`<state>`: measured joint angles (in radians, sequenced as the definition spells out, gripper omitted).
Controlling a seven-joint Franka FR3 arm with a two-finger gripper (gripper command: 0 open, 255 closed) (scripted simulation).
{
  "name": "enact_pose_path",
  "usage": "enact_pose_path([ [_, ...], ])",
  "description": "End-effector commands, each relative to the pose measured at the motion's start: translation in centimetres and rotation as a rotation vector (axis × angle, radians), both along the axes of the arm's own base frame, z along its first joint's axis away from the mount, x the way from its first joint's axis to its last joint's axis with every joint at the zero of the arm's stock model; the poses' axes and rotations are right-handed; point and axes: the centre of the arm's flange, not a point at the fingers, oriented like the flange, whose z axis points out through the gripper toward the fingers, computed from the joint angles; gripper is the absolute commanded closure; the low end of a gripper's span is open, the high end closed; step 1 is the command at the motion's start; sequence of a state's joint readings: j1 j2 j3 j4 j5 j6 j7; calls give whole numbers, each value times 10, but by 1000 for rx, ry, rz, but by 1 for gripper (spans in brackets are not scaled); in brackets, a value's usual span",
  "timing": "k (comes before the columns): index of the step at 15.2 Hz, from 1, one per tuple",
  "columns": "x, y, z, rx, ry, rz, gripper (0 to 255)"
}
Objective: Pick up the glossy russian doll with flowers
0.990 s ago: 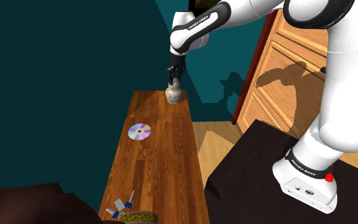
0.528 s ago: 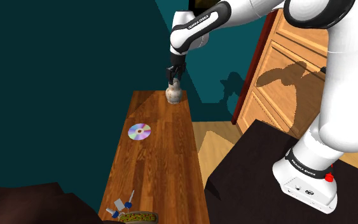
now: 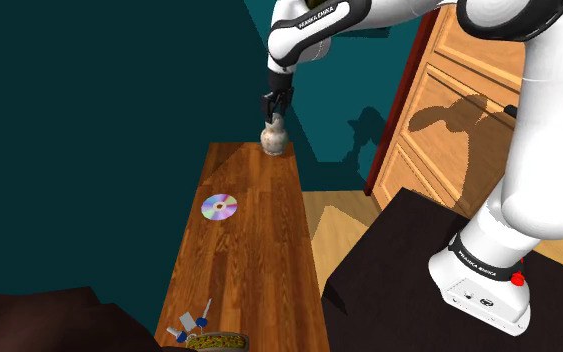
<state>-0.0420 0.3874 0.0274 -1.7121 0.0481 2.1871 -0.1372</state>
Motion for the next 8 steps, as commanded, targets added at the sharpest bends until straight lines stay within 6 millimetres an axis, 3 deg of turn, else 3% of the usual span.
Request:
enact_pose_path([
  [1,0,1,11,0,-1,0,255],
  [6,0,1,37,0,-1,0,255],
  [8,0,1,38,0,-1,0,255],
])
